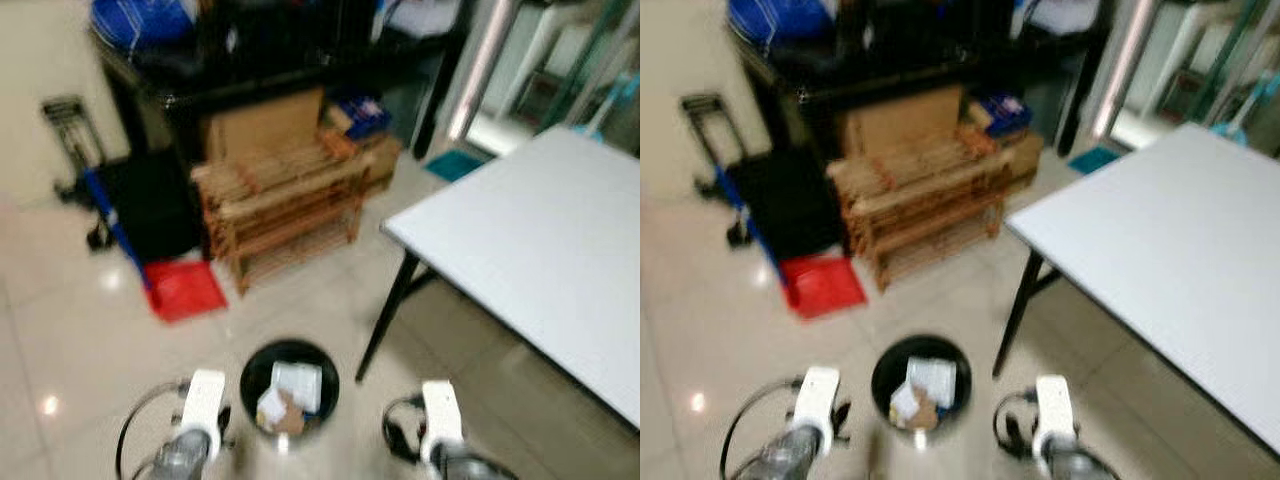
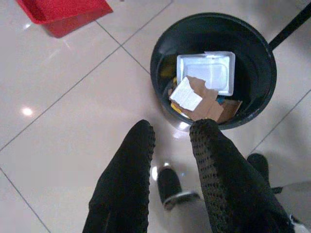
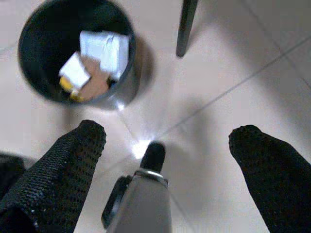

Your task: Picking trash to rubbish bin

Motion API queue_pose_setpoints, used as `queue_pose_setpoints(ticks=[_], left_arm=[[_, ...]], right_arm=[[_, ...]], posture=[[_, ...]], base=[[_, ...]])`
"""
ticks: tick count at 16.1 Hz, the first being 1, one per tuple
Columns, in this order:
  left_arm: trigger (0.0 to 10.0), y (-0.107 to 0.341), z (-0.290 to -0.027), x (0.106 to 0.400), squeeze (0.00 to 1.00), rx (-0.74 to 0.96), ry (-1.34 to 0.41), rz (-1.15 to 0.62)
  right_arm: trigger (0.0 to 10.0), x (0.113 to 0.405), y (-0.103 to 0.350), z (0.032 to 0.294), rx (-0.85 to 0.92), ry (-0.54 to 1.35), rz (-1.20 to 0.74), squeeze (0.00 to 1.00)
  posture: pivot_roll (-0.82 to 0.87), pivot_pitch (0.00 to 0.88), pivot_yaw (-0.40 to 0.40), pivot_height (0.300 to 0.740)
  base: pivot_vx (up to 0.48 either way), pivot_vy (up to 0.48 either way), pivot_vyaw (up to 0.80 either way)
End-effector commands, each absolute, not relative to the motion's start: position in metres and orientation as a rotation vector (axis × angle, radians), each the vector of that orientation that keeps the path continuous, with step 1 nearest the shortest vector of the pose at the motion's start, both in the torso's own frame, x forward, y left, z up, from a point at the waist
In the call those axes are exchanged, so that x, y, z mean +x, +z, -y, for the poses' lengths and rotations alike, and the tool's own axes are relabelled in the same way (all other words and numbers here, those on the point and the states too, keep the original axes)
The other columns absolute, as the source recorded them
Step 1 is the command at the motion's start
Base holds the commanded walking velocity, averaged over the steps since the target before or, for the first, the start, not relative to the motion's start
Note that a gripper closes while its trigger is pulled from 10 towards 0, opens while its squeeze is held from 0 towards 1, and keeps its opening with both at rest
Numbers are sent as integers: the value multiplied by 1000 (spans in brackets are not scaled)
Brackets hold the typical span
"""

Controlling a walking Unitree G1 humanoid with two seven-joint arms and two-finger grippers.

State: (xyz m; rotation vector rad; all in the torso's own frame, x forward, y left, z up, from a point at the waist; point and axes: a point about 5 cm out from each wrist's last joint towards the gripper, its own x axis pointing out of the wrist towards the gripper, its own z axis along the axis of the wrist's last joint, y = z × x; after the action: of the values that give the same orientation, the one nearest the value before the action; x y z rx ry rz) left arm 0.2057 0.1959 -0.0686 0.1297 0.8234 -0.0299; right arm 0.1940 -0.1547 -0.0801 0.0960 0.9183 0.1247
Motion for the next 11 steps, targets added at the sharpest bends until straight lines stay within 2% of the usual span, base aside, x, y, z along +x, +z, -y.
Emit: queue_pose_setpoints(ticks=[1,11], left_arm=[[10000,-68,-196,207,0,123,-27,-819],[10000,-68,-195,207,0,115,-20,-818]], right_arm=[[10000,193,-80,157,101,117,-914,0],[10000,194,-80,157,100,126,-913,0]], posture=[[-10,22,-74,740],[-10,23,-79,740]], base=[[0,0,0],[0,0,0]])
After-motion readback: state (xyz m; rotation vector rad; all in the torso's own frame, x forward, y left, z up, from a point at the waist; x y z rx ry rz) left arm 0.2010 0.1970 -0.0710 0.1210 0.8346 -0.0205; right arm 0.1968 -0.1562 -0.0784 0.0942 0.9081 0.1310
